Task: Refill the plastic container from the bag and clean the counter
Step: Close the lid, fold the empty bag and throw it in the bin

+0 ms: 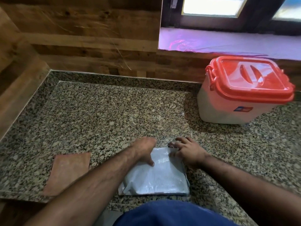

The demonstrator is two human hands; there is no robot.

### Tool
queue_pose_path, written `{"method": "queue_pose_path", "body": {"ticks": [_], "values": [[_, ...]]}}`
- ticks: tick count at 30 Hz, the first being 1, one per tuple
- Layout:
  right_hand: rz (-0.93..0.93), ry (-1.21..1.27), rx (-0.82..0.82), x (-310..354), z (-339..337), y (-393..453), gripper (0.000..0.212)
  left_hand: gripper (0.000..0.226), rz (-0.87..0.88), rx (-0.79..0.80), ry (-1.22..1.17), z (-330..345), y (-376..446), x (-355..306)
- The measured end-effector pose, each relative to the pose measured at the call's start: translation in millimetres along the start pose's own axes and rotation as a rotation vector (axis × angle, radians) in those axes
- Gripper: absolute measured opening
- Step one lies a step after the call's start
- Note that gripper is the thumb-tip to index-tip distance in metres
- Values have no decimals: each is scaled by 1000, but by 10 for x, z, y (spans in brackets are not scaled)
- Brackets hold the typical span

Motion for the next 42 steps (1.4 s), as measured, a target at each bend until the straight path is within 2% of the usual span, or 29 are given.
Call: {"method": "queue_pose_path", "body": {"ticks": [3, 6, 10, 12, 17, 20, 21, 22, 24, 26, 30, 33, 35, 38, 42], "values": [[119, 145, -72, -37, -112, -73, 47, 49, -49, 44, -108, 38, 48, 84], [274, 367, -218, -90, -249, -217, 44, 34, -43, 65, -239, 35, 14, 161], [447, 869, -449, -234, -244, -362, 46, 26, 13, 65, -357, -131, -64, 245], [512, 1060, -473, -263, -171, -394, 45, 29, -7, 103, -422, -151, -104, 299], [565, 1145, -469, -264, -106, -384, 38, 25, 23, 199, -417, -145, -204, 263], [607, 1299, -505, -267, -81, -394, 22, 24, -6, 160, -521, -275, -331, 319], [638, 1373, -516, -272, -47, -398, 24, 24, -18, 124, -591, -339, -368, 360], [674, 1447, -535, -282, -26, -412, 36, 22, -36, 81, -682, -407, -409, 408], [741, 1566, -538, -315, 45, -422, 67, 16, -88, -9, -923, -488, -470, 549], [741, 1659, -513, -285, 75, -408, 87, 17, -133, -75, -1175, -479, -486, 685], [688, 1824, -415, -180, 122, -279, 101, 23, -169, -213, -1536, -356, -501, 776], [519, 2031, -275, -59, 51, -88, 86, 30, -188, -294, -1662, -239, -532, 710], [471, 2081, -192, -17, -54, -49, 73, 33, -177, -279, -1707, -146, -517, 654], [443, 2008, -103, -30, -152, -24, 59, 38, -151, -235, -1719, -108, -523, 608], [431, 1915, -119, -126, -265, -59, 55, 44, -103, -149, -1664, -172, -540, 648]]}}
Point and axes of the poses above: each hand's wrist, its own y-axis towards the middle knuckle, its own z-axis out of the palm, x = y × z, the point moved 9 cm from there along y, towards the middle knuckle
